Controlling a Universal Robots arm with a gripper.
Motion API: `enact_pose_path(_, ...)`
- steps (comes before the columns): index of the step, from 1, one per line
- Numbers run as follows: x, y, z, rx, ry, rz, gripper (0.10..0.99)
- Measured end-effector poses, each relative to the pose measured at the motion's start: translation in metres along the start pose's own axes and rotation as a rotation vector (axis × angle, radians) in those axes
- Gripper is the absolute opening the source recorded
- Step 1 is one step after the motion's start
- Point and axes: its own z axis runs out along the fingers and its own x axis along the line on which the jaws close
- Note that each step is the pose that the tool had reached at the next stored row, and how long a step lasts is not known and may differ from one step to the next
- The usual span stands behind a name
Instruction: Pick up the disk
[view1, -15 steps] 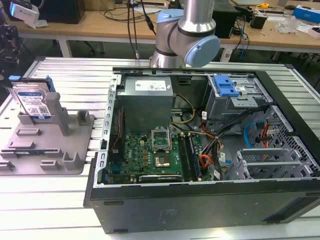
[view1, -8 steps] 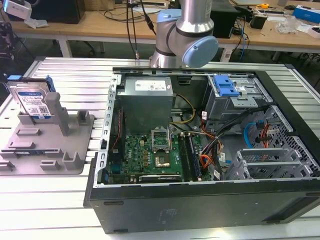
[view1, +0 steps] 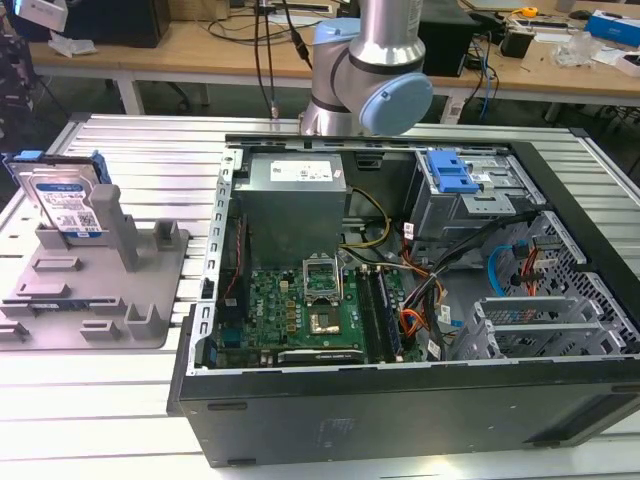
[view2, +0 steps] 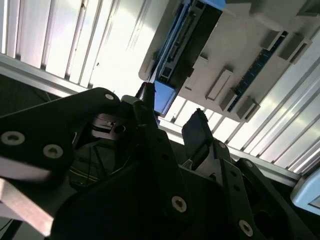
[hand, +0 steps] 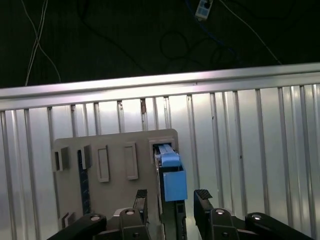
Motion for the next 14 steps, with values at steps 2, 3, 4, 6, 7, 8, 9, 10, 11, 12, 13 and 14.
enact_pose_path(2, 0.0001, 0.0004, 0.0016, 0.000, 0.0001, 0.000, 0.498)
enact_pose_path(3, 0.0001, 0.0006, 0.0022, 0.000, 0.0000, 0.000, 0.498)
enact_pose_path(4, 0.0000, 0.0006, 0.0033, 0.000, 0.0001, 0.000, 0.498)
enact_pose_path(6, 0.0000, 0.0006, 0.0055, 0.000, 0.0000, 0.000, 0.498)
enact_pose_path(7, 0.0001, 0.0006, 0.0062, 0.000, 0.0001, 0.000, 0.498)
enact_pose_path(8, 0.0001, 0.0007, 0.0071, 0.000, 0.0000, 0.000, 0.498)
enact_pose_path(9, 0.0001, 0.0007, 0.0083, 0.000, 0.0000, 0.000, 0.498)
enact_pose_path(10, 0.0001, 0.0007, 0.0095, 0.000, 0.0000, 0.000, 0.498)
enact_pose_path(11, 0.0000, 0.0007, 0.0105, 0.000, 0.0000, 0.000, 0.498)
enact_pose_path(12, 0.0000, 0.0007, 0.0113, 0.000, 0.0000, 0.000, 0.498)
enact_pose_path(13, 0.0001, 0.0007, 0.0122, 0.000, 0.0000, 0.000, 0.498)
enact_pose_path(14, 0.0000, 0.0007, 0.0131, 0.000, 0.0000, 0.000, 0.498)
